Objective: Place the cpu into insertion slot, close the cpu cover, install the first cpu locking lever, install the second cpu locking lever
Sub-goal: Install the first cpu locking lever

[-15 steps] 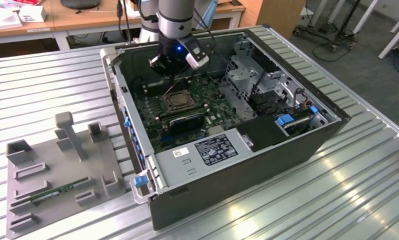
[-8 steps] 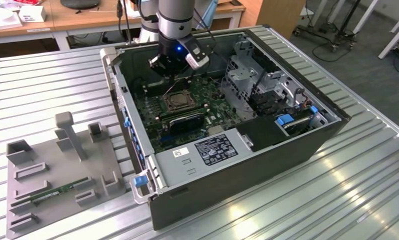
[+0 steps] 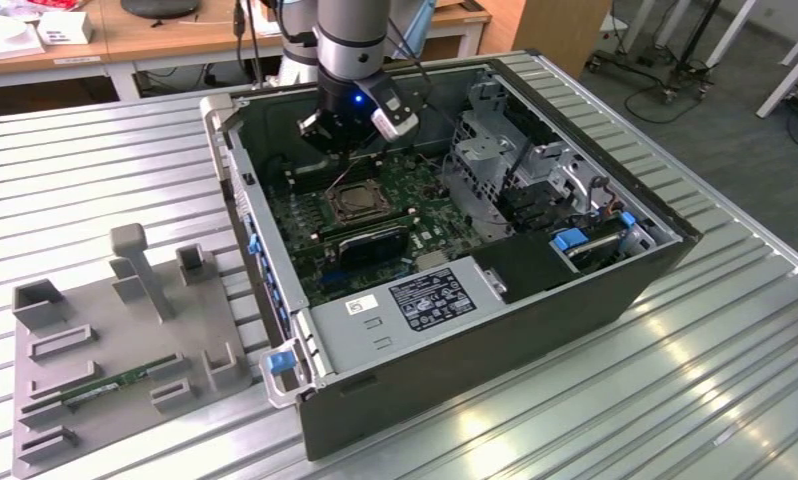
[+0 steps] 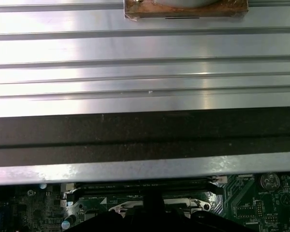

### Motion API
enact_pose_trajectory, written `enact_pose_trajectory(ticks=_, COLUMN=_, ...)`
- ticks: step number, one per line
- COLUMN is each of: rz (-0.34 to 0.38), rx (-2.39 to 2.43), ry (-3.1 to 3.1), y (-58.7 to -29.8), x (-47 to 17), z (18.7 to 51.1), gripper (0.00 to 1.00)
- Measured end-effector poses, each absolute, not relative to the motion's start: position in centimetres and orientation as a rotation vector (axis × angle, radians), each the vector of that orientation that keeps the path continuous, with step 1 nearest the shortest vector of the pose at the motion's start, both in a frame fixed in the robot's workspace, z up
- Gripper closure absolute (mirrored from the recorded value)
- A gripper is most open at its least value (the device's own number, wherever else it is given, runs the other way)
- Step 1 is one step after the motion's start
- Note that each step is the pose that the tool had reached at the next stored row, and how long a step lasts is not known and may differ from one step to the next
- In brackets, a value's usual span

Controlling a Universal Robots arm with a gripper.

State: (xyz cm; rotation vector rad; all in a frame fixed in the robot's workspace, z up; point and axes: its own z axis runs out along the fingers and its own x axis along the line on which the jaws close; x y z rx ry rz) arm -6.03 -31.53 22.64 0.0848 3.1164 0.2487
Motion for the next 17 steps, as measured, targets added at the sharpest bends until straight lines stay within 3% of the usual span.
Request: enact_pose_trajectory(ticks=17, rz=0.254, rx=0.085, ry=3.116, y=-31.53, x=-5.87, z=22.5, gripper=0.89)
